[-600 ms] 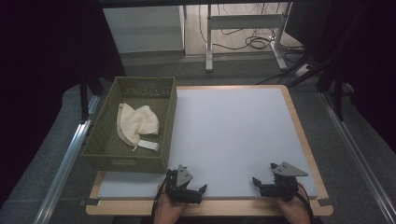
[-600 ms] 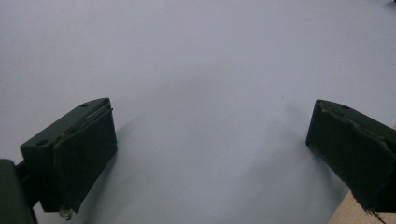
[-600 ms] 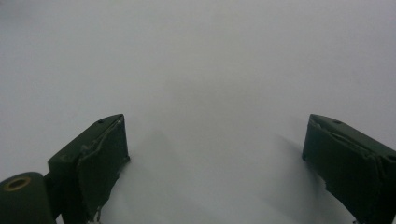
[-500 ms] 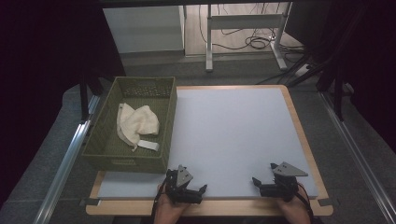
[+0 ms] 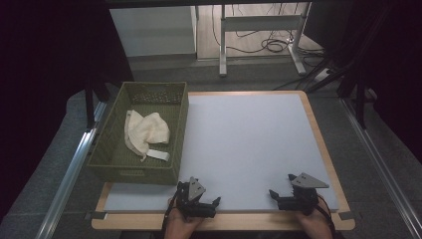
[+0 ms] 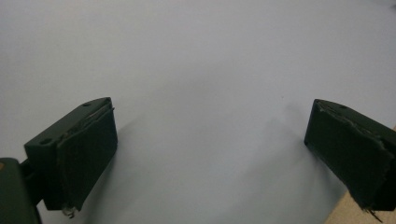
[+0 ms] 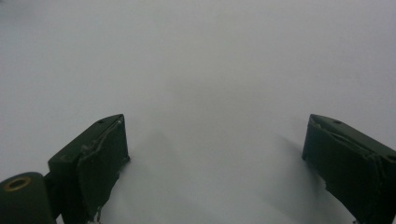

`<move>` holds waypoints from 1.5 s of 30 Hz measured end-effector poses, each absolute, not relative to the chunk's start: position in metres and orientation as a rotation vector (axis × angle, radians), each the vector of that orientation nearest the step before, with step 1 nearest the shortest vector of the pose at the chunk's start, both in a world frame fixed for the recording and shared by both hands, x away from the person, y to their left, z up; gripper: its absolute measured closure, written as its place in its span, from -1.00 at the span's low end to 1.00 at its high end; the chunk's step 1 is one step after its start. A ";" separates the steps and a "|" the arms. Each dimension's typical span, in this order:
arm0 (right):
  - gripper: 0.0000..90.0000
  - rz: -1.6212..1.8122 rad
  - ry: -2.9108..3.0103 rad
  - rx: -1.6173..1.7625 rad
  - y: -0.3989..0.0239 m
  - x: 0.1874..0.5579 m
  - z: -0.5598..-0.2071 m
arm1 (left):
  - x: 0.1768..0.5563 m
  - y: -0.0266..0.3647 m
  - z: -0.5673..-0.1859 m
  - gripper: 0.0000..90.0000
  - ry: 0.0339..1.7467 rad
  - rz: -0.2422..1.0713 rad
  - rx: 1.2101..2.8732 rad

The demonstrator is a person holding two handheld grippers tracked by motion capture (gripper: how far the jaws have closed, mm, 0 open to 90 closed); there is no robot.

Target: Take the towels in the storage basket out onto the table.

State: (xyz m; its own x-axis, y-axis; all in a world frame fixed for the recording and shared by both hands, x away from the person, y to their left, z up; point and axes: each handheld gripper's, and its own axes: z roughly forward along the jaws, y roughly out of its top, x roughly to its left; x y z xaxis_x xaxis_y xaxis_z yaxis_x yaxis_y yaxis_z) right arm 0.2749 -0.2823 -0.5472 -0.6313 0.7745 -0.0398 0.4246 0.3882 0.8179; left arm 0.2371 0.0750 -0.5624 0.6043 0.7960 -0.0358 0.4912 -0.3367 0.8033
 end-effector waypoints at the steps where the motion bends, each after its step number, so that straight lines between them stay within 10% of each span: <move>1: -0.85 1.135 2.235 1.033 -0.282 0.275 -0.547 | 0.237 0.075 -0.562 -0.94 1.018 0.468 2.004; 45: -0.85 1.134 2.239 1.031 -0.283 0.275 -0.547 | 0.249 0.062 -0.530 -0.95 0.948 0.385 2.071</move>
State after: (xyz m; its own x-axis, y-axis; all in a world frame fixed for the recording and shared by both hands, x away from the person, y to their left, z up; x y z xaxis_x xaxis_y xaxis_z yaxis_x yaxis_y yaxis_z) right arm 0.2752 -0.2826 -0.5471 -0.6336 0.7726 -0.0397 0.4252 0.3906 0.8165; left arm 0.2494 0.0620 -0.5300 0.6717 0.7389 -0.0533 0.4927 -0.3919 0.7770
